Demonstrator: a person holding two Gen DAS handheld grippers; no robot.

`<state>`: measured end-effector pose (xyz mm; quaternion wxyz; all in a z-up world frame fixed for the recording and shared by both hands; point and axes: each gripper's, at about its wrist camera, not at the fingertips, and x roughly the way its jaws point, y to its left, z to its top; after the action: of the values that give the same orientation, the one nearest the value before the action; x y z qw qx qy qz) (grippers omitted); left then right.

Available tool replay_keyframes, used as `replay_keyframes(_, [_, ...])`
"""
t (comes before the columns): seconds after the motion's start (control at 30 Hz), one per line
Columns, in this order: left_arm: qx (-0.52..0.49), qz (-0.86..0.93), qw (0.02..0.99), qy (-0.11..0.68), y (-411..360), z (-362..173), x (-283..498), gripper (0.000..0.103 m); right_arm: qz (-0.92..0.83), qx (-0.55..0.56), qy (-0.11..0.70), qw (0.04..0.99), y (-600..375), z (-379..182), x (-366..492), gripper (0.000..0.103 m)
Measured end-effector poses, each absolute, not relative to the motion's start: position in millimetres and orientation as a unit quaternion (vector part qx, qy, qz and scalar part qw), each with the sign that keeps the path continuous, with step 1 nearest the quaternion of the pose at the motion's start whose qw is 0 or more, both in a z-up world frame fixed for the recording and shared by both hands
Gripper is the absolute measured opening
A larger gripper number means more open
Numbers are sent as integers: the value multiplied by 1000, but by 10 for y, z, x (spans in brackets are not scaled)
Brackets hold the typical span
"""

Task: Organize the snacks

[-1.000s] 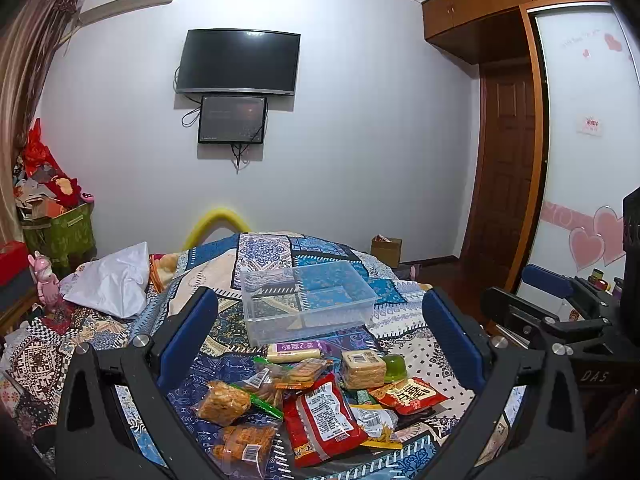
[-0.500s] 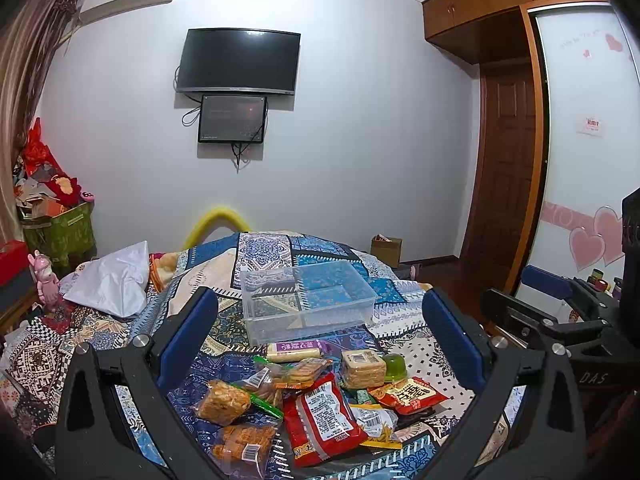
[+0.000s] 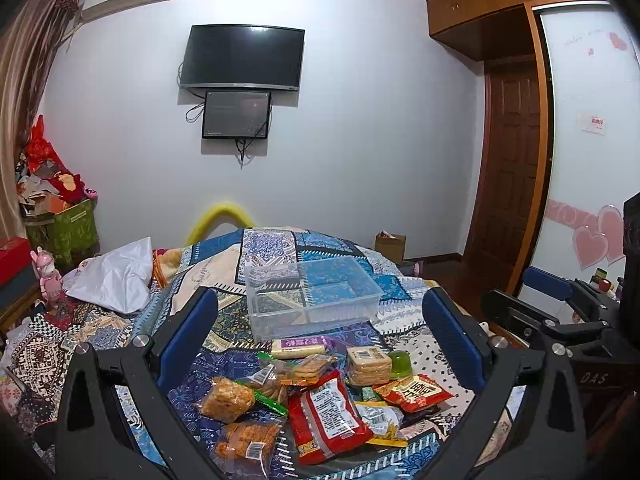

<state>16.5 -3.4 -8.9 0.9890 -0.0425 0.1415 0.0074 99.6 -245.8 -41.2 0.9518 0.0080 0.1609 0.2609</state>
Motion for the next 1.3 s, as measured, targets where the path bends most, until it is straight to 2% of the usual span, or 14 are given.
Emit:
replay_keyframes(0.17, [-46, 7, 985, 164, 31, -187, 243, 103, 258, 8, 183, 949, -2453, -513, 1106, 103])
replay_keyframes(0.43, [-61, 17, 967, 247, 218, -595, 542, 103, 246, 3, 258, 934, -2508, -811, 1379, 103])
replay_keyframes(0.47, [-64, 19, 964, 257, 248, -662, 576, 102, 244, 1, 267, 932, -2509, -839, 1399, 103])
replay_keyframes(0.53, [-68, 24, 958, 277, 322, -788, 634, 91, 234, -8, 286, 929, -2510, -940, 1464, 103])
replay_keyframes(0.63, [-71, 35, 949, 305, 430, -971, 710, 84, 220, -20, 304, 927, -2526, -1060, 1519, 103])
replay_keyframes(0.9, [-91, 48, 925, 366, 685, -1353, 794, 75, 222, -20, 357, 907, -2548, -1355, 1689, 85])
replay_keyframes(1.3, [-123, 31, 885, 449, 756, -1890, 882, 75, 233, -19, 421, 877, -2493, -1777, 1817, 79])
